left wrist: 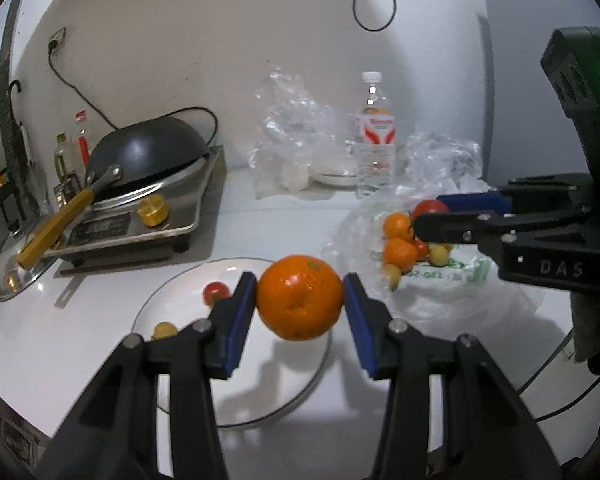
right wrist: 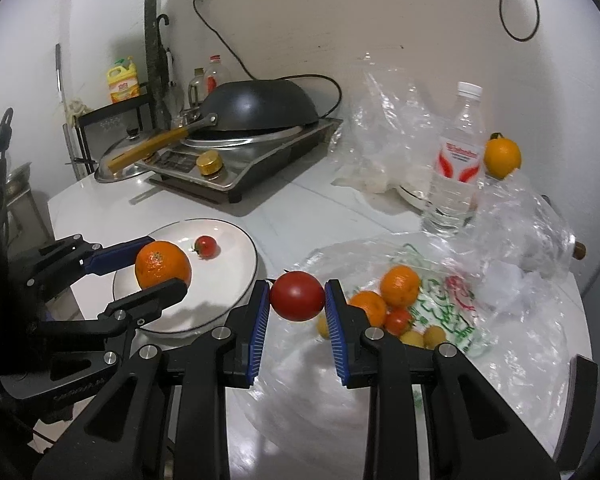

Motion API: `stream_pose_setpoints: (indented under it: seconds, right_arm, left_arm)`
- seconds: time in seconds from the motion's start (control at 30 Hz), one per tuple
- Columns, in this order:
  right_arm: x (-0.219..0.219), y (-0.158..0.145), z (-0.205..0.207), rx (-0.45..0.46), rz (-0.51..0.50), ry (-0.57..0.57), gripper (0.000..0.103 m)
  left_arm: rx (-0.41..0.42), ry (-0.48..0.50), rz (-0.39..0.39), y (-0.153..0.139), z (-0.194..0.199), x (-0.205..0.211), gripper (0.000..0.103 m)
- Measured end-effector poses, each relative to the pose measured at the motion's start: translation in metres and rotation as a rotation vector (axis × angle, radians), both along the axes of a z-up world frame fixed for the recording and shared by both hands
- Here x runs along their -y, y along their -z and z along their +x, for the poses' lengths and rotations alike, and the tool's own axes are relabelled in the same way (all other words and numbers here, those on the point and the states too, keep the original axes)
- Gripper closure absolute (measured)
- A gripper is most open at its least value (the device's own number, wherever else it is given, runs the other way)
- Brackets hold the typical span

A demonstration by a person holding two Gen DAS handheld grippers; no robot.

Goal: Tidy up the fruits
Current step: 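Carry the mandarin with the left gripper while the right gripper carries the tomato to the plate, then lower the mandarin onto the white plate with the left gripper while the right gripper lowers the tomato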

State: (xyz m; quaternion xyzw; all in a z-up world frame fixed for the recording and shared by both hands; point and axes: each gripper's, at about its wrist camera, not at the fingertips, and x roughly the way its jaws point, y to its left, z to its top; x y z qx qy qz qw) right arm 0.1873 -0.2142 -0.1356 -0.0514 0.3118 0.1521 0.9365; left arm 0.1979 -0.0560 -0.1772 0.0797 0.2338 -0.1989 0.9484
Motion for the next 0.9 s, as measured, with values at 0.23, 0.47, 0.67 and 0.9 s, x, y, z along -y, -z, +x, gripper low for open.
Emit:
stream_pose_setpoints:
  seconds: [0.23, 0.47, 0.67, 0.9]
  right_arm:
    - [-0.026, 0.003, 0.010, -0.007, -0.014, -0.033, 0.073]
    - [-0.044, 0.006, 0.021, -0.011, -0.011, -0.048, 0.073]
    - [-0.053, 0.007, 0.028, -0.007, 0.001, -0.051, 0.073]
    - [-0.060, 0.013, 0.040, -0.021, 0.006, -0.057, 0.073]
  left_arm:
    - [0.007, -0.044, -0.007, 0.001, 0.010, -0.026, 0.057]
    - [-0.001, -0.067, -0.002, 0.004, 0.022, -0.046, 0.057]
    - [0.006, -0.077, 0.012, 0.004, 0.032, -0.055, 0.057]
    - [0.002, -0.097, 0.024, 0.009, 0.046, -0.063, 0.057]
